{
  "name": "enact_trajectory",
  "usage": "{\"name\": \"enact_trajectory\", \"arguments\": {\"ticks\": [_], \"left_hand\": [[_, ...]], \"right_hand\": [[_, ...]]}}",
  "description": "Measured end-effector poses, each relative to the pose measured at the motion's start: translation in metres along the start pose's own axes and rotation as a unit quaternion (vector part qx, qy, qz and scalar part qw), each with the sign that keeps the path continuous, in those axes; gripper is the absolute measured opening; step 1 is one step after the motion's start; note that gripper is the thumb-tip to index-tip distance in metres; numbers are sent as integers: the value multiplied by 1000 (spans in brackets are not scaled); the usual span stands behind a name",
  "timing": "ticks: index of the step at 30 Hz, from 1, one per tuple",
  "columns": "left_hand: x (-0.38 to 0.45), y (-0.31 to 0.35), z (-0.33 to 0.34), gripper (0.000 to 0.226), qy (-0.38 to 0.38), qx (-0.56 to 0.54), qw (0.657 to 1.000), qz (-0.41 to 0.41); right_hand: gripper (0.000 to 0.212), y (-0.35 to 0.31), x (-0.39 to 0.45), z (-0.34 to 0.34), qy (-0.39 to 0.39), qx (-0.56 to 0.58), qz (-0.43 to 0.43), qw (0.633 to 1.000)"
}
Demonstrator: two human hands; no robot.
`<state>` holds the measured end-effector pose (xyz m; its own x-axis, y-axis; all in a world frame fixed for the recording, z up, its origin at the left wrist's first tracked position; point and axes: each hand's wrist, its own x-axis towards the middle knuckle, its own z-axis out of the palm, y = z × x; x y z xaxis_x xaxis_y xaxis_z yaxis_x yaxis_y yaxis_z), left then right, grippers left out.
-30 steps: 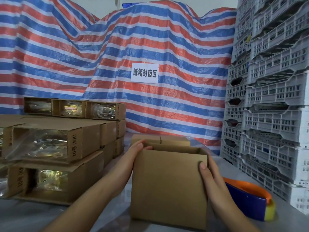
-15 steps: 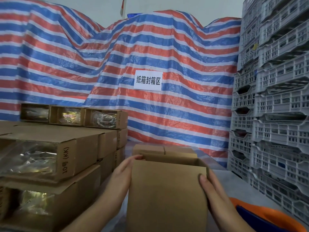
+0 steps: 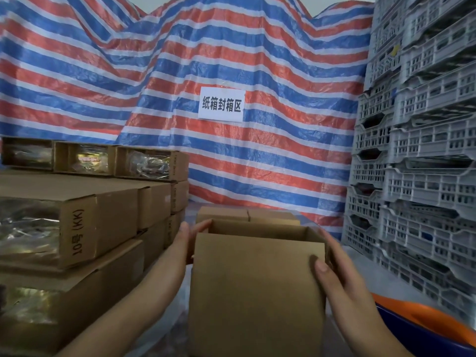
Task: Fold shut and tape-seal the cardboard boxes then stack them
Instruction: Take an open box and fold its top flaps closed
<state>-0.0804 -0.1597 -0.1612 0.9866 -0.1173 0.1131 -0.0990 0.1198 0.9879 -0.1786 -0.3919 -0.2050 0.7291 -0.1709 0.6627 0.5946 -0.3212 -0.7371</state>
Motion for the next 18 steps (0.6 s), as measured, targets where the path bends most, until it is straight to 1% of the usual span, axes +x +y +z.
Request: {"name": "enact_trajectory", "arguments": {"ticks": [1,2,3,4,5,6,8,11,12,15,18], "left_hand": [[-2,-9,-7,45,-68,45,996,42],[-2,-15,-10,42,-97,62,991,63],[1,-14,-10,41,-86,74,992,61],[3,-7,-8,41,-95,97,990,48],[4,-6,-8,42,-84,110,989,45],[7,0,-5,43,-72,129,989,17],[5,8,-1,44,-63,140,988,9],[9,7,-3,51,-87,141,986,11],[12,4,-5,54,-88,136,987,17],[22,-3,-10,58,-79,118,990,22],[35,-6,-12,58,-87,103,991,15]], "right_hand": [[62,-1,0,-1,5,-12,-7,1000],[61,-2,-1,-1,1,-15,-19,1000],[63,-1,-2,0,-6,-23,-36,999],[65,0,-2,0,-8,-28,-42,999],[66,0,-2,0,-7,-27,-37,999],[65,-1,-2,-1,-10,-19,-33,999],[66,-2,-3,-2,-21,-19,-42,999],[82,-1,-6,0,-64,-32,-40,997],[81,0,-7,2,-78,-31,-34,996],[65,-4,-5,7,-81,17,-12,996],[66,-5,0,2,-60,33,-20,997]]}}
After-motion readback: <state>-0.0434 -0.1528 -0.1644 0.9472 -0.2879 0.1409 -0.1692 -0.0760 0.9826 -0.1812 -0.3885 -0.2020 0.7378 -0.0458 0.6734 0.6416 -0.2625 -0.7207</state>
